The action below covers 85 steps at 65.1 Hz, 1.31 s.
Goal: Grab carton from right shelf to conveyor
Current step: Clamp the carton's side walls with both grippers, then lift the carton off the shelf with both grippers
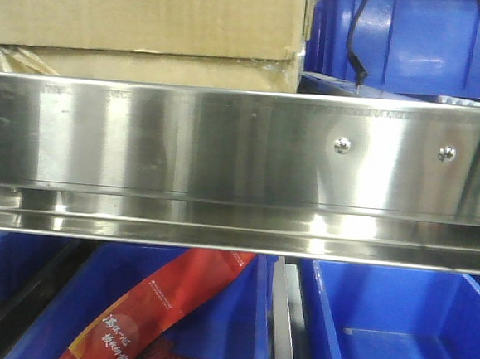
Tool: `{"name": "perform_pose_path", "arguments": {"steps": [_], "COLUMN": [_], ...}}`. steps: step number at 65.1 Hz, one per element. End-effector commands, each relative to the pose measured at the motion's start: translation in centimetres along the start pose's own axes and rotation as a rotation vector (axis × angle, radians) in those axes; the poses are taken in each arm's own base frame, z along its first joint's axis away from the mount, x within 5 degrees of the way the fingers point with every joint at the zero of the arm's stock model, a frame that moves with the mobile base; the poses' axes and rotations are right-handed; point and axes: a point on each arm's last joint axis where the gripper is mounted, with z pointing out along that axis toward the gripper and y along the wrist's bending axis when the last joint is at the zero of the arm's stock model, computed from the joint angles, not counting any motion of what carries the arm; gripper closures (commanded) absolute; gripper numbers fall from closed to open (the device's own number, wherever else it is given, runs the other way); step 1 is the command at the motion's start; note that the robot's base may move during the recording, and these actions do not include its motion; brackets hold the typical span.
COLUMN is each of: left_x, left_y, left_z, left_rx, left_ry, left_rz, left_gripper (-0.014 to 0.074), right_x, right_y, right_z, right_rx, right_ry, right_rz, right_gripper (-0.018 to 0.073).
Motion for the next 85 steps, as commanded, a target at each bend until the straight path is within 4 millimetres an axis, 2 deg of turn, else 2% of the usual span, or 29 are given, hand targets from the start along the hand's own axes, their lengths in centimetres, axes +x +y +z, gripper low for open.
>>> {"name": "perform_pose_path", "arguments": {"steps": [1, 8, 19, 27, 35, 44, 55, 72, 85], "left_x": [-0.2, -0.2, 0.2, 0.7, 1.4, 2.1, 3.5, 7.5, 8.9], "left_y": [0.6, 0.5, -0.1, -1.3, -3.3, -5.3, -6.9, -7.5, -7.6], "left_z": [-0.7, -2.1, -6.6, -10.2, -13.0, -14.9, -16.3, -15.9, -15.2], "left_rx": [-0.042, -0.028, 0.045, 0.108, 0.122, 0.131, 0.191, 0.229, 0.232], "left_ry": [-0.029, -0.060, -0.152, -0.225, -0.279, -0.318, -0.319, -0.219, -0.170], "left_rz": [0.011, 0.005, -0.020, -0.040, -0.018, 0.017, 0.050, 0.049, 0.061], "left_gripper": [0.0605, 0.0606, 0.0606, 0.0606, 0.0606, 0.0606, 0.0606, 0.0606, 0.0606], "right_x": [-1.2, -1.9, -2.1, -2.0, -1.2, 0.7, 4.4, 9.8, 11.4], "right_y": [0.1, 0.4, 0.7, 0.6, 0.2, -0.7, -1.9, -2.9, -3.3], "right_z": [-2.4, -4.8, -9.1, -12.5, -15.4, -17.8, -19.6, -20.2, -19.6], "right_rx": [-0.005, -0.019, -0.034, -0.018, 0.029, 0.112, 0.181, 0.193, 0.199], "right_ry": [-0.100, -0.171, -0.257, -0.322, -0.351, -0.333, -0.267, -0.156, -0.106], "right_rz": [-0.013, -0.017, -0.022, -0.037, -0.070, -0.095, -0.110, -0.112, -0.113], "right_gripper": [0.0627, 0.0627, 0.0627, 0.0627, 0.0627, 0.0627, 0.0627, 0.0627, 0.0627]}}
